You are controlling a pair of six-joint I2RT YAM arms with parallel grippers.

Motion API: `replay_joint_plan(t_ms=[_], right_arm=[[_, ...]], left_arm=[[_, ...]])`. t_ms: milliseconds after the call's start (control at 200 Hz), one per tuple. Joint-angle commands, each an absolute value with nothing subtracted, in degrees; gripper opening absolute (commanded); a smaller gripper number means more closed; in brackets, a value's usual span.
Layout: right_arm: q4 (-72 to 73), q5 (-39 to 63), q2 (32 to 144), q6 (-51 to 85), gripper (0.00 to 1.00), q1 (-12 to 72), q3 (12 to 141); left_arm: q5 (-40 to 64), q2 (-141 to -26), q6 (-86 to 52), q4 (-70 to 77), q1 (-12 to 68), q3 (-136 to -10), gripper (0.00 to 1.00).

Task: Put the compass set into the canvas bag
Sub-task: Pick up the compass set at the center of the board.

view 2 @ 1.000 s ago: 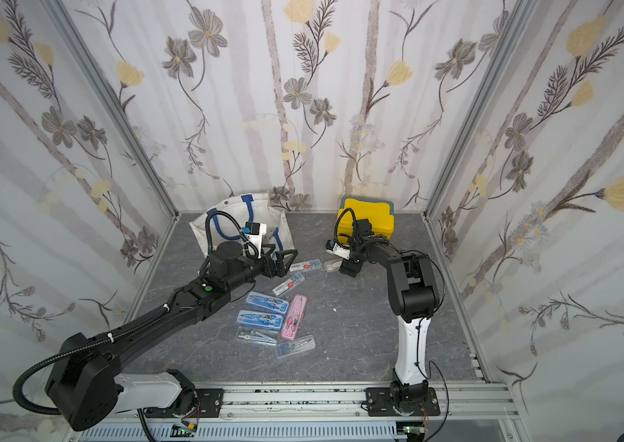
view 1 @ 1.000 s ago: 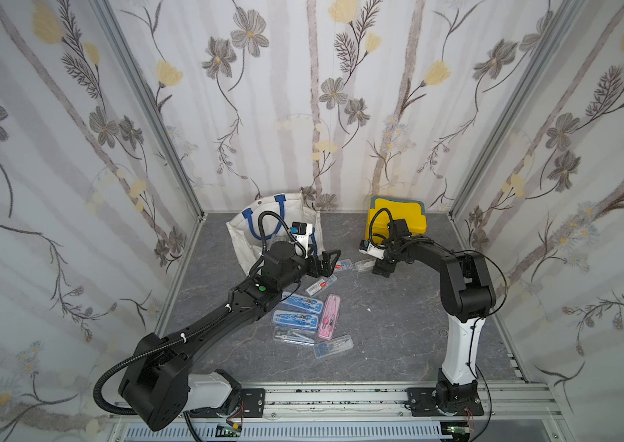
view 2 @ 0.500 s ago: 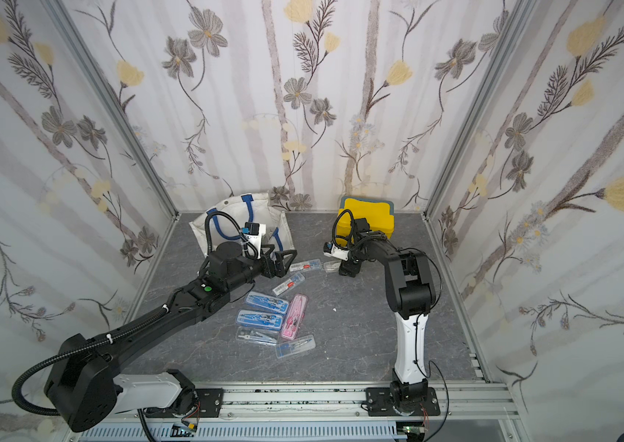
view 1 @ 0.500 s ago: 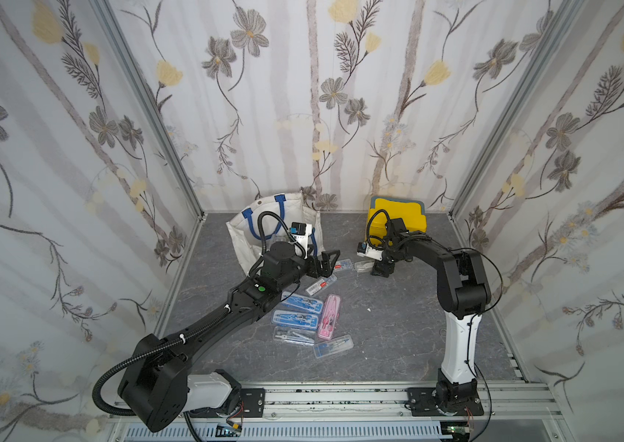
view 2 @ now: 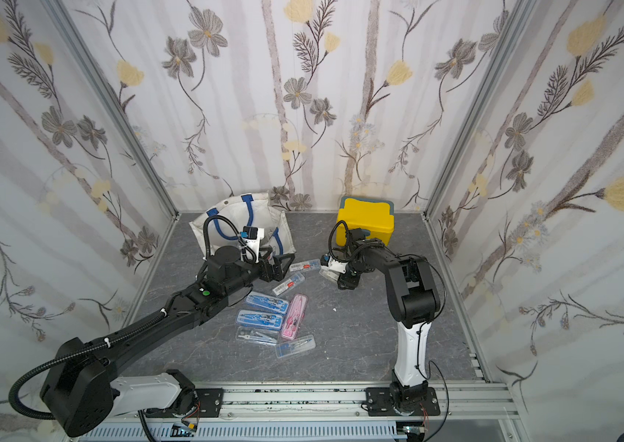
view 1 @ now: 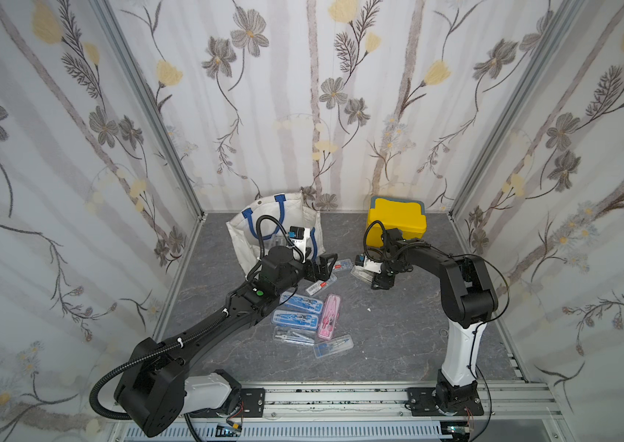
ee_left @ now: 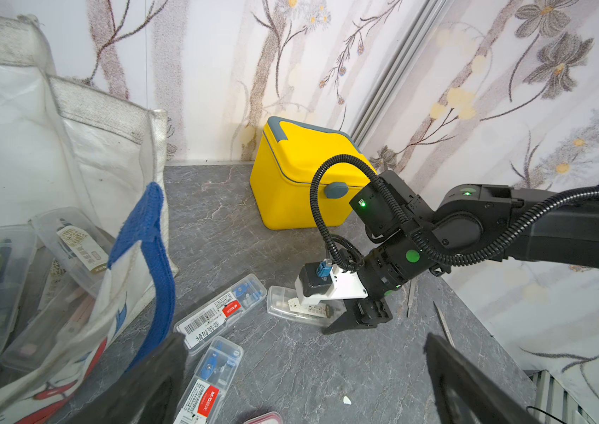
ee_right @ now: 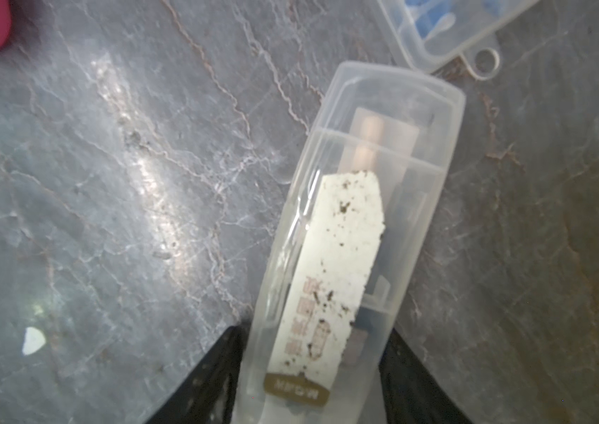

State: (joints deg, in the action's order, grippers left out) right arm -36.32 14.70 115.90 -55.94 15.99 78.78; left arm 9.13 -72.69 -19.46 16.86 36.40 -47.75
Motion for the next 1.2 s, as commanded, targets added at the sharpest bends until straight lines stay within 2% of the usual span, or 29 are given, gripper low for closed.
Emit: replay_joint_plan(t_ms=[0,135,385,804,1194], right_arm=[[-36.24,13.89,115.68,-53.38,0.53,16.39,77.62],[-34.43,14.78,114.76,-51.38,0.46,16.44,76.99],[-28.24,17.97,109.97,-48.07,0.46,15.92,74.51],[-0.24,26.48,91.83,-33.62,0.46,15.66,60.21],[19.57,29.62,75.75,-13.73,0.45,16.21,47.94]], left_arm=[[8.20,-72.33,-19.20,18.59,36.40,-47.20,1.00],[7.38,-71.31,-19.34,18.19,36.40,-47.10,1.00],[6.07,-70.56,-20.46,18.59,36.42,-46.93,1.00],[7.95,-71.83,-23.78,20.65,37.14,-49.73,1.00],[9.21,-82.75,-24.88,25.81,43.14,-59.00,1.00]])
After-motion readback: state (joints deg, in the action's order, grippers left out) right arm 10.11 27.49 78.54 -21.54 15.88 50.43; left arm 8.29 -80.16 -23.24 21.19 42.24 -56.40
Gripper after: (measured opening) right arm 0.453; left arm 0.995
